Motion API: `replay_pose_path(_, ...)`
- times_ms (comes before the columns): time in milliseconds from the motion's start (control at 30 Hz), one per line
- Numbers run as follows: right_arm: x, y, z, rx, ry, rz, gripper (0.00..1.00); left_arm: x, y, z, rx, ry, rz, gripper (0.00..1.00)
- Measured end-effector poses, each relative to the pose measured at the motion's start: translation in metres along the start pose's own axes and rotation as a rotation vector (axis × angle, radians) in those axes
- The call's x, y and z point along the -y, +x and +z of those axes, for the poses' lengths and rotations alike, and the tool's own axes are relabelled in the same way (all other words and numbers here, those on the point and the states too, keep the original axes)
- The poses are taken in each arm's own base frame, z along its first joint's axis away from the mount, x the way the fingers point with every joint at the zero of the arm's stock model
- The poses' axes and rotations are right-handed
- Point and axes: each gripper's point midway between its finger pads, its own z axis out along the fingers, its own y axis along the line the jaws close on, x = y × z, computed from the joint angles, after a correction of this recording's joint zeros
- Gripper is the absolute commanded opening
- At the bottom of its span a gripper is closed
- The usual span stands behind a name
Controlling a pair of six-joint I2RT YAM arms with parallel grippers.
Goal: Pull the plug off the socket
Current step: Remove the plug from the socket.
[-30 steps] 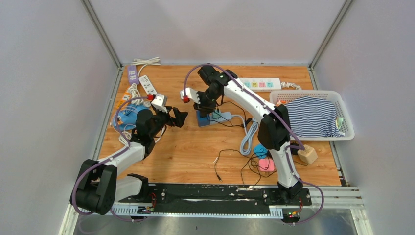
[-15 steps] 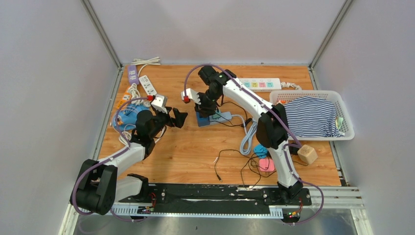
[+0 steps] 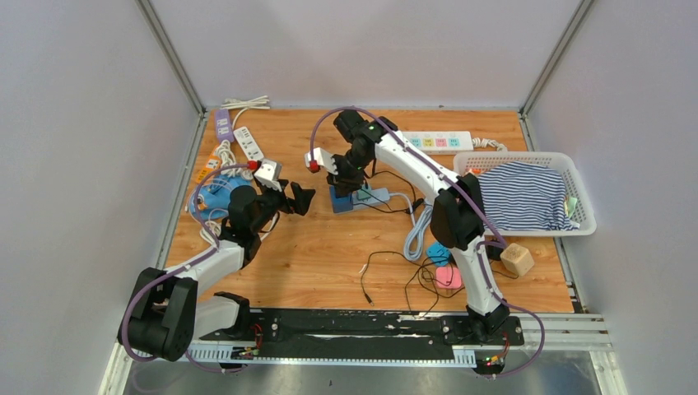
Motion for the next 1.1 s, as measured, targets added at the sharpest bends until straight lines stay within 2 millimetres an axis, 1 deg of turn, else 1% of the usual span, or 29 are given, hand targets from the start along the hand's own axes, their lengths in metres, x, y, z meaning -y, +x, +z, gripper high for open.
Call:
replay_pose_path(67,0.000,0.000,0.000,0.000,0.000,-0.004,0.00,0.000,0.000,0.000,0.004,0.001,0.003,0.97)
replay_pose_path(233,-0.001,0.004,-0.003,0.018,-0.020,-0.020,0.00,0.010,-0.001,0.000,0.025,0.046,0.039,0.97)
replay_pose_path(333,-0.004,0.011,-0.008,0.037,-0.048,-0.026,0.00,0.025,0.001,0.001,0.040,0.114,0.089,0.98)
replay_pose_path(467,-0.009,0.022,-0.016,0.057,-0.080,-0.030,0.00,0.050,0.009,0.001,0.052,0.218,0.175,0.98)
replay_pose_path(667,-0.010,0.042,-0.031,0.087,-0.103,-0.007,0.00,0.074,0.016,-0.005,0.092,0.344,0.271,0.98)
replay_pose_path(800,-0.014,0.054,-0.040,0.092,-0.110,0.001,0.00,0.089,0.018,-0.007,0.109,0.413,0.311,0.98)
replay_pose_path(1000,-0.022,0.059,-0.044,0.098,-0.122,-0.016,0.00,0.113,0.023,-0.011,0.136,0.526,0.342,0.98)
replay_pose_path(1033,-0.023,0.059,-0.044,0.099,-0.124,-0.018,0.00,0.117,0.025,-0.011,0.136,0.545,0.343,0.98)
replay_pose_path(1100,-0.025,0.060,-0.044,0.105,-0.127,-0.020,0.00,0.126,0.035,-0.011,0.119,0.585,0.343,0.98)
